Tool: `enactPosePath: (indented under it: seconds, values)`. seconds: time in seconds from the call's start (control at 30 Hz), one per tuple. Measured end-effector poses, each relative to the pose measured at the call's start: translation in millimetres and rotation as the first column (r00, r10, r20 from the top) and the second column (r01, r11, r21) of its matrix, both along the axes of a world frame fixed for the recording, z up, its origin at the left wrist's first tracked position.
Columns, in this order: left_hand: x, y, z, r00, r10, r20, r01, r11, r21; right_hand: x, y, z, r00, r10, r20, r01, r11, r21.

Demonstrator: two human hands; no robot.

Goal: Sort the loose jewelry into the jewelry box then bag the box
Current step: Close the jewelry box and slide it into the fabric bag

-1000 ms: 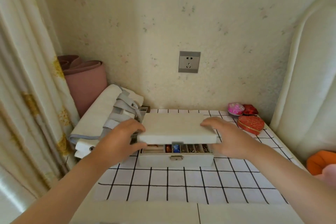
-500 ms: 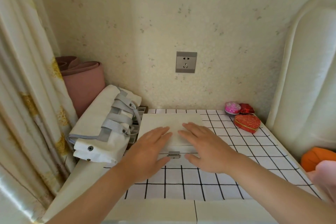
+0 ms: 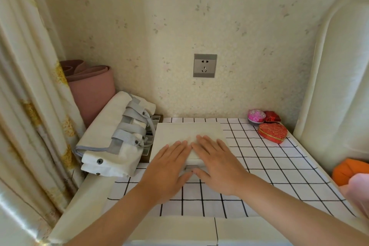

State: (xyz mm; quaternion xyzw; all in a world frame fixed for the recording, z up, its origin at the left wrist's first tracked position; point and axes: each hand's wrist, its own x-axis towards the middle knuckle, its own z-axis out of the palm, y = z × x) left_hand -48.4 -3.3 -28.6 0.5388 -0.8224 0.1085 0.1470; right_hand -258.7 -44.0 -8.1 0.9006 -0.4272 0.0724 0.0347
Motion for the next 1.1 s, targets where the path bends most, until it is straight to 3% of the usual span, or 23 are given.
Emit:
enactPosePath:
  seconds: [0.1,0.2,0.27,0.33,0.4,0.63,1.1]
  values:
    - [11,1,10,0.954,0.176,-0.244,-0.158,0.983,0.094,-7,0,7,0.977,-0.143,0.161,0.134,0.989,0.067]
    - [17,1,14,0.823,0.373,-0.428,-0.263,0.918,0.296,-18,-4,5,0.828,-0.390,0.403,0.271,0.907,0.321]
    - [13,1,20,0.676,0.455,-0.579,-0.249,0.881,0.402,-21,-6,3,0.680,-0.519,0.517,0.213,0.815,0.539]
    - [7,2,26,0.526,0.505,-0.684,-0.216,0.858,0.467,-21,-7,3,0.548,-0.586,0.597,0.079,0.746,0.661]
    - [1,1,29,0.472,0.510,-0.719,-0.206,0.857,0.473,-18,-6,4,0.458,-0.629,0.628,0.012,0.711,0.703]
    - [-5,0,29,0.500,0.500,-0.707,-0.209,0.862,0.462,-31,-3,8,0.492,-0.617,0.615,-0.009,0.702,0.712]
    - [-123,-16,42,0.612,0.373,-0.697,0.047,0.863,0.503,-151,10,21,0.327,-0.703,0.631,0.206,0.705,0.679]
